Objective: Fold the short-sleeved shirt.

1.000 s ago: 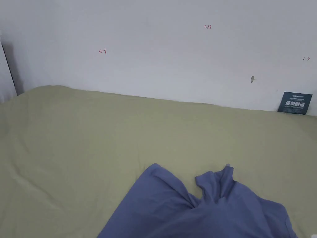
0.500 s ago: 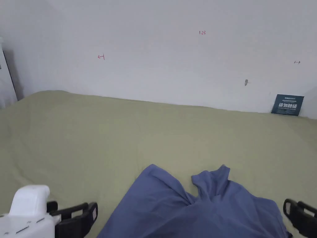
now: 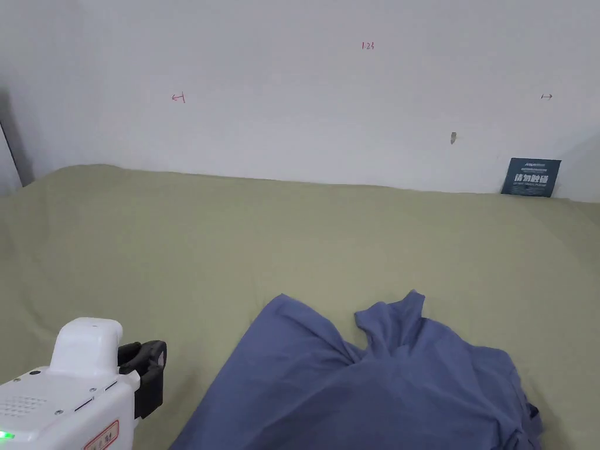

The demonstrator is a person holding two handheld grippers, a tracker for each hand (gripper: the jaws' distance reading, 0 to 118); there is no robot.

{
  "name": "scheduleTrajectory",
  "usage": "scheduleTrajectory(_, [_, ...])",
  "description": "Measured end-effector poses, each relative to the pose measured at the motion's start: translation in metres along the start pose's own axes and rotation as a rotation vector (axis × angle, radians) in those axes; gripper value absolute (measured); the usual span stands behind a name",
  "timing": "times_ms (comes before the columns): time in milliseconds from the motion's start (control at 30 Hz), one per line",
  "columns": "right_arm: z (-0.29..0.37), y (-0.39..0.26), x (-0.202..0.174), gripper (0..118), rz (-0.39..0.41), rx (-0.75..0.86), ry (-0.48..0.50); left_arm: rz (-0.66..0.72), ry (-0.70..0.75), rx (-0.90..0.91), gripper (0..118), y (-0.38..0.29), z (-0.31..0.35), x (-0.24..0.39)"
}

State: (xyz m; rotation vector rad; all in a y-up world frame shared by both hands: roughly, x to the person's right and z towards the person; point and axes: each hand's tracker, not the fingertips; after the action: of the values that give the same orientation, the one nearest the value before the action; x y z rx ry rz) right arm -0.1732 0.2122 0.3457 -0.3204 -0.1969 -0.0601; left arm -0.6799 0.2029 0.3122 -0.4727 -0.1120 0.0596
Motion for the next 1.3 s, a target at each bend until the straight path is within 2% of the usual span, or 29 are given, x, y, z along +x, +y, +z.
scheduleTrajectory(67, [0.001,0.003,-0.001,0,0.012,0.004,0.007,-0.027,-0.018,-0.017,2,0.004,-0.001,-0.006])
scheduleTrajectory(100, [0.003,0.005,-0.002,0,0.032,0.007,0.017,-0.039,-0.086,-0.082,23,0.008,-0.004,-0.012])
scheduleTrajectory(167, [0.002,0.006,-0.002,0,0.059,0.005,0.030,-0.037,-0.153,-0.206,97,0.010,-0.012,-0.023])
scheduleTrajectory(200, [0.002,0.007,-0.002,0,0.065,0.004,0.039,-0.027,-0.172,-0.291,115,0.008,-0.018,-0.027])
scheduleTrajectory(267, [0.002,0.009,-0.003,0,0.070,-0.006,0.057,-0.002,-0.251,-0.414,116,-0.004,-0.028,-0.037])
scheduleTrajectory(333, [0.003,0.008,-0.004,0,0.073,-0.018,0.070,-0.003,-0.257,-0.554,114,-0.021,-0.038,-0.043])
scheduleTrajectory(400, [0.000,0.005,-0.006,0,0.078,-0.035,0.081,-0.065,-0.191,-0.657,114,-0.047,-0.049,-0.041])
scheduleTrajectory(500, [-0.004,-0.001,-0.009,0,0.082,-0.058,0.100,-0.150,-0.148,-0.699,110,-0.081,-0.062,-0.037])
scheduleTrajectory(567, [-0.007,-0.004,-0.013,0,0.092,-0.072,0.112,-0.137,-0.153,-0.714,104,-0.097,-0.071,-0.042])
scheduleTrajectory(633, [-0.011,-0.005,-0.015,0,0.110,-0.087,0.119,-0.140,-0.145,-0.714,82,-0.108,-0.074,-0.043])
scheduleTrajectory(667, [-0.012,-0.005,-0.015,0,0.117,-0.090,0.122,-0.179,-0.083,-0.674,76,-0.110,-0.072,-0.044])
scheduleTrajectory(700, [-0.014,-0.009,-0.016,0,0.123,-0.090,0.125,-0.170,-0.104,-0.648,68,-0.107,-0.067,-0.045])
scheduleTrajectory(733, [-0.016,-0.009,-0.017,0,0.129,-0.092,0.125,-0.149,-0.121,-0.634,52,-0.104,-0.063,-0.047])
scheduleTrajectory(767, [-0.018,-0.010,-0.017,0,0.132,-0.093,0.125,-0.127,-0.140,-0.614,28,-0.102,-0.060,-0.049])
scheduleTrajectory(800, [-0.021,-0.010,-0.018,0,0.137,-0.097,0.128,-0.104,-0.168,-0.599,10,-0.100,-0.055,-0.049])
scheduleTrajectory(967, [-0.032,-0.016,-0.031,0,0.161,-0.135,0.159,-0.140,-0.155,-0.543,10,-0.095,-0.044,-0.043])
scheduleTrajectory(1100, [-0.067,0.004,-0.043,0,0.206,-0.150,0.221,-0.131,-0.164,-0.532,10,-0.092,-0.043,-0.043])
scheduleTrajectory(1200, [-0.123,0.034,-0.051,0,0.218,-0.196,0.307,-0.119,-0.157,-0.526,10,-0.091,-0.042,-0.040])
scheduleTrajectory(1300, [-0.198,0.059,-0.065,0,0.289,-0.304,0.341,-0.084,-0.158,-0.531,10,-0.094,-0.043,-0.040])
